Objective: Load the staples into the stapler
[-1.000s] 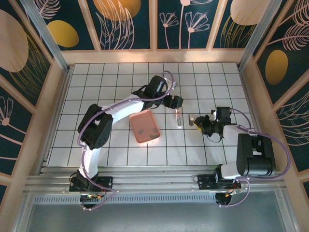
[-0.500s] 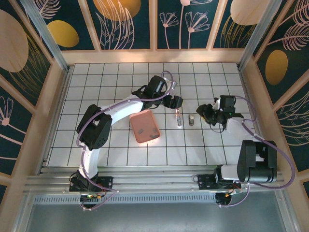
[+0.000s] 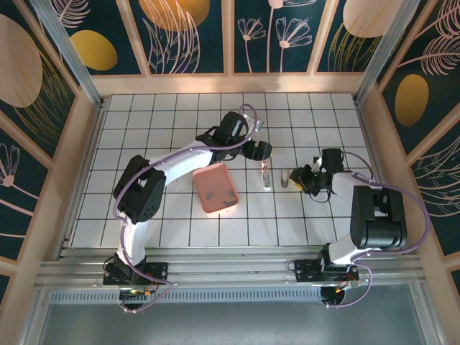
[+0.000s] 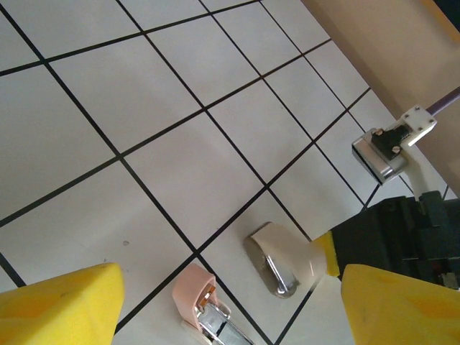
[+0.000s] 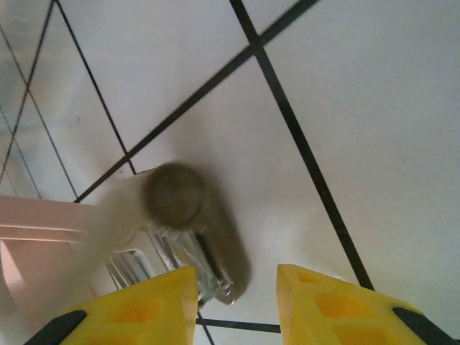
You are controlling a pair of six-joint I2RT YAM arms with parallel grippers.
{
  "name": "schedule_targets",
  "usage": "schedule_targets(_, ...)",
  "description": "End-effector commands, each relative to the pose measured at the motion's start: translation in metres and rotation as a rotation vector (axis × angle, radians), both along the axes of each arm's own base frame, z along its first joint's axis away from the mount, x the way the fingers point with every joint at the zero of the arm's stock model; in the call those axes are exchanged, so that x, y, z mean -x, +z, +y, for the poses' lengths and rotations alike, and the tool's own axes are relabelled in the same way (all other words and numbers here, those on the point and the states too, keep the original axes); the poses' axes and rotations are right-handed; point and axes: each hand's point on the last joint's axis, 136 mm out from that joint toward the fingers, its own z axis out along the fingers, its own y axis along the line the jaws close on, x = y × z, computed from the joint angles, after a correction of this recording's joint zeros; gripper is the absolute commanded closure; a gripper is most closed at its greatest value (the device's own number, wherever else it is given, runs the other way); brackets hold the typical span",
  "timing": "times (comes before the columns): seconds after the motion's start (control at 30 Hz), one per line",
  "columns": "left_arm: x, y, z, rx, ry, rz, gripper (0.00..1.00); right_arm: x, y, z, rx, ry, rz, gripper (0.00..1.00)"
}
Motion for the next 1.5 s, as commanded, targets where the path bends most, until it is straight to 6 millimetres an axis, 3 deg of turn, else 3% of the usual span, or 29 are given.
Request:
schedule_targets(0.0, -0.002, 0.018, 0.004, 0.028, 0.011, -0.025, 0.21, 0.013, -0.012, -0.001, 0.033, 0.020, 0.038, 0.66)
schedule_targets(0.43, -0.002, 0.019, 0.008, 0.026, 0.019, -0.024, 0.21, -0.025, 0.055, -0.009, 0.091, 0.023, -0.102, 0.56)
schedule_targets(0.73, 0.008, 0.019, 0.004, 0.070, -0.012, 0.014, 0.26, -0.066, 0.059, -0.026, 0.131, 0.038, -0.163, 0.50)
schedule_targets(0.97, 0.013, 0.013, 0.009, 0.081, 0.006, 0.031, 0.28, -0.087, 0.059, -0.015, 0.047, 0.104, -0.230, 0.53)
schedule_targets(1.13, 0.012, 0.013, 0.009, 0.073, 0.009, 0.022, 0.27, -0.087, 0.062, 0.000, -0.029, 0.159, -0.270, 0.55)
schedule_targets(1.47, 0.011, 0.009, 0.009, 0.057, 0.005, 0.023, 0.27, -0.075, 0.064, 0.010, -0.067, 0.212, -0.284, 0.62)
